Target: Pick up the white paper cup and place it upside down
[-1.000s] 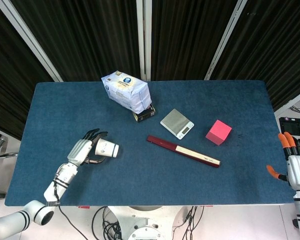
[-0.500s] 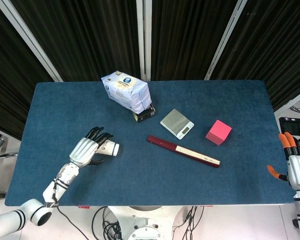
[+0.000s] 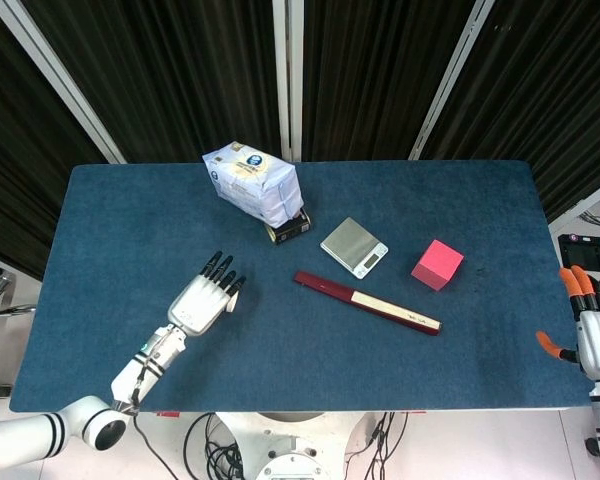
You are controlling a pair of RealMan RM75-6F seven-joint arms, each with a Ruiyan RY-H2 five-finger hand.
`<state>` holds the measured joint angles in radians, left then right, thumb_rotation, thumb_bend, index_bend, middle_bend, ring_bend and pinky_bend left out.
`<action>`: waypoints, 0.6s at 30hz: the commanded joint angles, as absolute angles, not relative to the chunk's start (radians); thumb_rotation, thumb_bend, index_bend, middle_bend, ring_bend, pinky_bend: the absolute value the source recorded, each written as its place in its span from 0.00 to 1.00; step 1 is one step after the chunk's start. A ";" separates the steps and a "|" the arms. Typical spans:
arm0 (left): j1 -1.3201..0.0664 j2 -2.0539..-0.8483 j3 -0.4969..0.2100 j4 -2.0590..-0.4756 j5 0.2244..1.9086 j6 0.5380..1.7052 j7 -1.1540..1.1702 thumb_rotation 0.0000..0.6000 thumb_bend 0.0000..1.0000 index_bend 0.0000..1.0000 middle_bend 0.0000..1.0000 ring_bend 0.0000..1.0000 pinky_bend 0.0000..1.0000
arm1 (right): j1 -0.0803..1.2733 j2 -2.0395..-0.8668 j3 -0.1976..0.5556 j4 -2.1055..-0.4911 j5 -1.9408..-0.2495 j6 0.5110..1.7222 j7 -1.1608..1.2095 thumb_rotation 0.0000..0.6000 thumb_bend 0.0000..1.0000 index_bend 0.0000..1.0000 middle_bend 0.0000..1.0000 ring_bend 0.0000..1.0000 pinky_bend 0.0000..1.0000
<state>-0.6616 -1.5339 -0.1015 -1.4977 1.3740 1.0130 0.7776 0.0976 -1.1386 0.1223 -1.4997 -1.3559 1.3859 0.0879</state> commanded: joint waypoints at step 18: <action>-0.720 -1.550 -0.084 -1.508 1.224 1.004 1.018 1.00 0.17 0.34 0.36 0.00 0.01 | 0.110 -1.155 0.126 -1.462 -1.338 1.356 0.092 1.00 0.15 0.00 0.00 0.00 0.00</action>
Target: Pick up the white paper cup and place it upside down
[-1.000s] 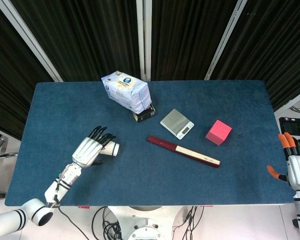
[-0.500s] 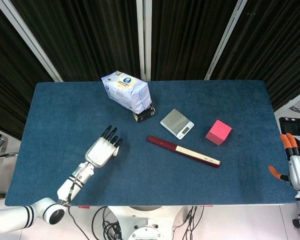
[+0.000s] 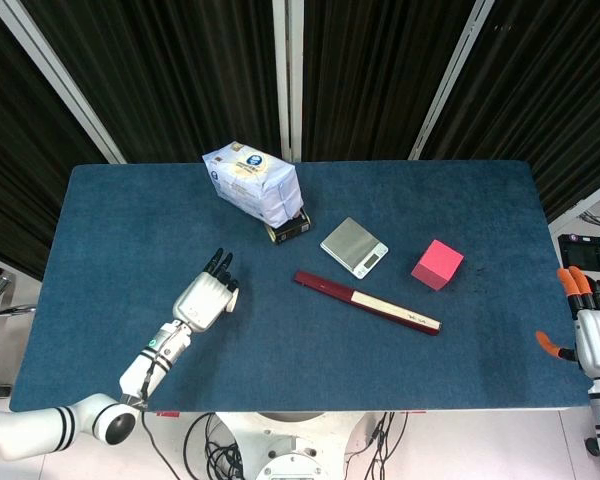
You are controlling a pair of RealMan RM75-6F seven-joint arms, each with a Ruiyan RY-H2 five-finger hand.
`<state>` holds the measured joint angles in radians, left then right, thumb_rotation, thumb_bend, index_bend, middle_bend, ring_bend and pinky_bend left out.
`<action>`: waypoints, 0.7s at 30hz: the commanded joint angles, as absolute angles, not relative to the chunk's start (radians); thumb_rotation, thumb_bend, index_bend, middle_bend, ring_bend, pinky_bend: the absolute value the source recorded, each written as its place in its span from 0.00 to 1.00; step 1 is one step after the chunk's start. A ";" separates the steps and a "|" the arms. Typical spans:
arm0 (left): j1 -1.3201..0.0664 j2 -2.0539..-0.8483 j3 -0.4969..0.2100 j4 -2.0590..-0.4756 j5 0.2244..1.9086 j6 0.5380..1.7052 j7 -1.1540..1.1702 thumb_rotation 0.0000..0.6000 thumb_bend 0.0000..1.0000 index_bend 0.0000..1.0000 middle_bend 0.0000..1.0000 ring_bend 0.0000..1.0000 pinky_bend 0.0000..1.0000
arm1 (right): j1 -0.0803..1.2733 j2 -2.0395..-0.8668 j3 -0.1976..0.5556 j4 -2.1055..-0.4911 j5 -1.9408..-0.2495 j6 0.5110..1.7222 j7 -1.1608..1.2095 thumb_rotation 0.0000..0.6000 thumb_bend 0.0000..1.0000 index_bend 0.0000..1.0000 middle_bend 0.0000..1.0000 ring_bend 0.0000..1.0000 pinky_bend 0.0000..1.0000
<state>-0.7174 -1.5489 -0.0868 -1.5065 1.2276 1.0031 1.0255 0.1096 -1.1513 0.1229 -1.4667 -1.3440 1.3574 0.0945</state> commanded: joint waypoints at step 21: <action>-0.611 -1.608 -0.110 -1.319 1.492 1.286 -0.073 1.00 0.18 0.40 0.42 0.07 0.06 | 0.117 -1.152 0.117 -1.448 -1.345 1.331 0.116 1.00 0.14 0.00 0.00 0.00 0.00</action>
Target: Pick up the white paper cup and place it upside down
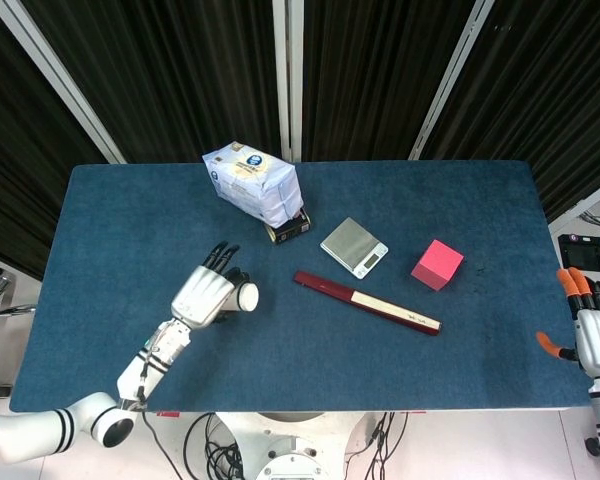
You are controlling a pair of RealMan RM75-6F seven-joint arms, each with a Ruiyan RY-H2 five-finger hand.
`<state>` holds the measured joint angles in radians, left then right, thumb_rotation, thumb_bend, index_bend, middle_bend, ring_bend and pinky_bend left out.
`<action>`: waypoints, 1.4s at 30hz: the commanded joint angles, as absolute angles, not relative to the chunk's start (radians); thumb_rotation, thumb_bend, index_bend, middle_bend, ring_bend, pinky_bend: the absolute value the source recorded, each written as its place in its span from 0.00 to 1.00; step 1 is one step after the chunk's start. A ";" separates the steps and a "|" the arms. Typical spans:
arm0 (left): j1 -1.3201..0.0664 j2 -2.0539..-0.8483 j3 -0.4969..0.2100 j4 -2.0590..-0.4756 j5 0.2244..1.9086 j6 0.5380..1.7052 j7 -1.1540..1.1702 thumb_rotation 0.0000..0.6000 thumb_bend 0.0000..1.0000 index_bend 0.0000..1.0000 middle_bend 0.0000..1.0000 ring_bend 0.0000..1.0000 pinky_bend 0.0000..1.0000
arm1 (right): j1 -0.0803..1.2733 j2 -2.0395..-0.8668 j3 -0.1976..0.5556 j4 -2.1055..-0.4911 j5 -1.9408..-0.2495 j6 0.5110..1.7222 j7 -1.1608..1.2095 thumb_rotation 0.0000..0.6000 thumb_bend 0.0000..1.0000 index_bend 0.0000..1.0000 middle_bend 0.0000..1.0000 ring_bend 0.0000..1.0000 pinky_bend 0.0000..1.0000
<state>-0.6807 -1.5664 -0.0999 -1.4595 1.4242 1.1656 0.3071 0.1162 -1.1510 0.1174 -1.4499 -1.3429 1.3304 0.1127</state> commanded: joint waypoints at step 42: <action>-0.486 -1.991 -0.065 -0.539 1.545 1.418 -0.932 1.00 0.16 0.30 0.29 0.04 0.04 | 0.128 -1.159 0.114 -1.443 -1.323 1.299 0.097 1.00 0.14 0.00 0.00 0.00 0.00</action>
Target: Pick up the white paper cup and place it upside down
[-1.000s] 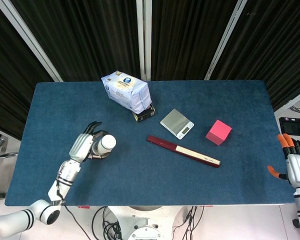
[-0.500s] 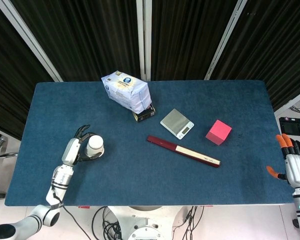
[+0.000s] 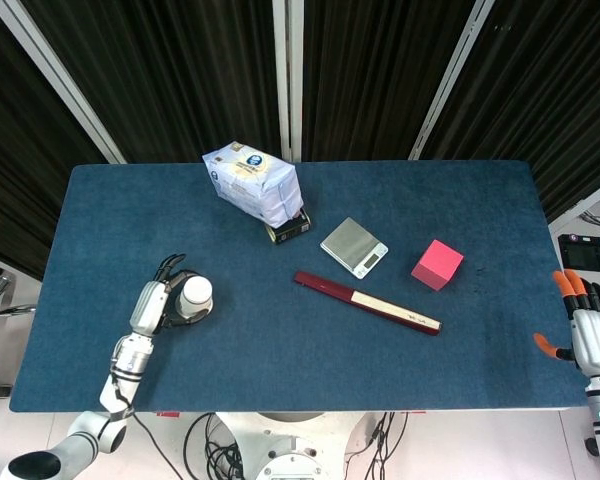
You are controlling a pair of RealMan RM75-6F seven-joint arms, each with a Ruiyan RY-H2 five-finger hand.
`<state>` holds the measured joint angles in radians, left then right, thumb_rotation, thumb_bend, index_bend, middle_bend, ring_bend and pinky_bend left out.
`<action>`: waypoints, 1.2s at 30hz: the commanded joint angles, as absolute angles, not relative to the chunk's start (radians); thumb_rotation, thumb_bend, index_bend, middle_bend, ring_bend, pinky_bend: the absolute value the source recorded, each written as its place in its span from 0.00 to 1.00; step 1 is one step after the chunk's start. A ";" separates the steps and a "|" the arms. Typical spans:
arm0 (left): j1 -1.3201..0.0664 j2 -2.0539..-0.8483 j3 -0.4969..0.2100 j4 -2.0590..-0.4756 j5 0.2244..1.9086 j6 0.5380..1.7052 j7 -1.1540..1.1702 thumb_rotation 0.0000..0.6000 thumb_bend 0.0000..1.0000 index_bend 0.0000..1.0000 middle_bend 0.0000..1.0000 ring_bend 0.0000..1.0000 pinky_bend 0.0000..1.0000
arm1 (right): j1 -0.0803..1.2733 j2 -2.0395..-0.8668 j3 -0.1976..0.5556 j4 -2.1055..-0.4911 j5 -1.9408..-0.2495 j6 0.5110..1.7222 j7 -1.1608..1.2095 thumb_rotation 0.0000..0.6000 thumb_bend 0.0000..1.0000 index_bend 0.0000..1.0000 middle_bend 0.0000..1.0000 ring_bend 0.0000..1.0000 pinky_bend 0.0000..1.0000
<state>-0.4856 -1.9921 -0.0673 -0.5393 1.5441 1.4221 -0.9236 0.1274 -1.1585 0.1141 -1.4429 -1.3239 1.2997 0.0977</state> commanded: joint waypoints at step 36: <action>-0.181 -1.164 0.075 -1.528 1.506 1.580 0.237 1.00 0.14 0.06 0.06 0.00 0.03 | 0.068 -1.205 0.082 -1.434 -1.392 1.455 -0.042 1.00 0.08 0.00 0.00 0.00 0.00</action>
<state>-0.2550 -1.2453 0.0390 -1.4556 1.5395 1.5798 0.1162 0.0793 -1.1938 0.0880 -1.4399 -1.3820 1.4378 -0.0247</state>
